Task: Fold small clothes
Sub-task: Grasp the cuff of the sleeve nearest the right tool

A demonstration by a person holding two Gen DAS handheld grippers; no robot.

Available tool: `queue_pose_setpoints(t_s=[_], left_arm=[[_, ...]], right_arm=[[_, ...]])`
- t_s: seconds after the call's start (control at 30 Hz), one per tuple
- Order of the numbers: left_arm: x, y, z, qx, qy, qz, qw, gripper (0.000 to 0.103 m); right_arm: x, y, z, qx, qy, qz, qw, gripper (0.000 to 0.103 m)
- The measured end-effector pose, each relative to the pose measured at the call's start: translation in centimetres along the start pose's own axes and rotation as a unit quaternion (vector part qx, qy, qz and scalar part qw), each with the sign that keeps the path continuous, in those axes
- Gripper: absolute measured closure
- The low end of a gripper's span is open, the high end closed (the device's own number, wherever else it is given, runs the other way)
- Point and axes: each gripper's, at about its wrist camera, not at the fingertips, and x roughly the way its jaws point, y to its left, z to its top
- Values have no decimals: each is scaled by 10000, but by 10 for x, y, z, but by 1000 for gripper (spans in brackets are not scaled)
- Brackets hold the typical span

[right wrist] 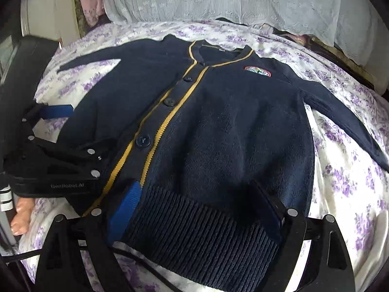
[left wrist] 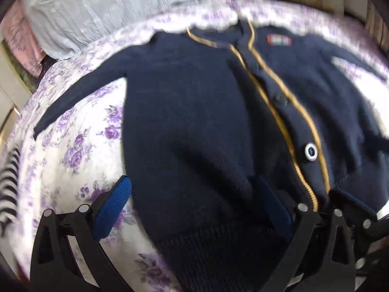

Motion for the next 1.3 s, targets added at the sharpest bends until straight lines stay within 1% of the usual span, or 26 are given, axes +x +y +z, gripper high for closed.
queue_pose_setpoints(t_s=[0.07,0.1,0.17,0.2,0.27,0.33,0.4,0.47,0.57,0.6,0.63,0.7,0.73,0.8,0.83,0.9,0.93,1.0,1.07,1.1,1.13,1.17,1.2,1.23,1.27,1.3], left_arm=[[-4,10,7,-146,155,-289,9994,4],[-6,14,13,-237,120,-352,9990,4],[-18,20,35,-375,-165,-179,9990,4],[-23,20,49,-385,-300,-60,9988,4],[-31,15,79,-395,-589,12,9975,4],[-34,9,109,-429,-793,-68,9959,4],[-32,6,133,-555,-897,-152,9943,4],[-24,0,149,-692,-893,-224,9933,4],[8,-5,174,-844,-639,-364,9937,4],[22,-8,180,-901,-532,-362,9939,4],[36,-10,185,-933,-453,-345,9940,4],[69,-19,188,-932,-299,-328,9947,4],[84,-22,182,-908,-223,-326,9951,4],[115,-34,168,-674,200,-276,9971,4],[117,-32,166,-659,217,-293,9972,4],[110,-26,168,-714,114,-509,9961,4],[110,-24,167,-743,133,-624,9952,4],[115,-24,167,-758,211,-644,9948,4],[113,-24,166,-735,181,-629,9951,4],[111,-25,166,-722,173,-626,9953,4],[112,-25,166,-715,177,-637,9952,4],[112,-24,165,-731,181,-661,9950,4],[113,-24,165,-753,187,-690,9946,4],[113,-23,165,-766,198,-717,9943,4],[113,-22,165,-774,203,-728,9941,4],[113,-23,165,-776,205,-718,9942,4]], right_arm=[[-11,-17,2,224,23,419,9989,12],[-20,-28,7,356,-106,479,9982,12],[-43,-65,30,938,-601,153,9937,12],[-56,-92,45,1433,-915,119,9854,12],[-71,-147,66,2494,-1386,263,9581,12],[-81,-205,76,3549,-1758,217,9180,12],[-83,-246,73,4014,-1883,-55,8963,12],[-81,-276,49,4411,-1866,-477,8765,12],[-61,-309,2,4944,-1673,-738,8498,14],[-53,-320,-11,5171,-1584,-701,8382,21],[-43,-329,-24,5463,-1533,-538,8217,29],[-27,-345,-40,5969,-1535,-166,7873,38],[-26,-345,-47,6133,-1605,-143,7733,42],[-26,-351,-47,6221,-1717,-305,7633,43],[-20,-351,-41,6249,-1732,-377,7603,43],[-14,-356,-39,6404,-1747,-549,7459,44],[-10,-361,-38,6558,-1750,-608,7319,44],[-7,-370,-35,6862,-1812,-757,7004,42],[-1,-373,-30,7081,-1873,-883,6751,42],[2,-374,-28,7116,-1911,-1013,6685,44],[3,-372,-26,7110,-1993,-1193,6637,50],[5,-368,-26,7066,-2072,-1351,6629,54],[6,-363,-28,6948,-2206,-1473,6685,63],[6,-358,-30,6787,-2293,-1608,6789,77],[8,-355,-34,6705,-2286,-1755,6836,84],[10,-356,-37,6761,-2298,-1692,6793,85]])
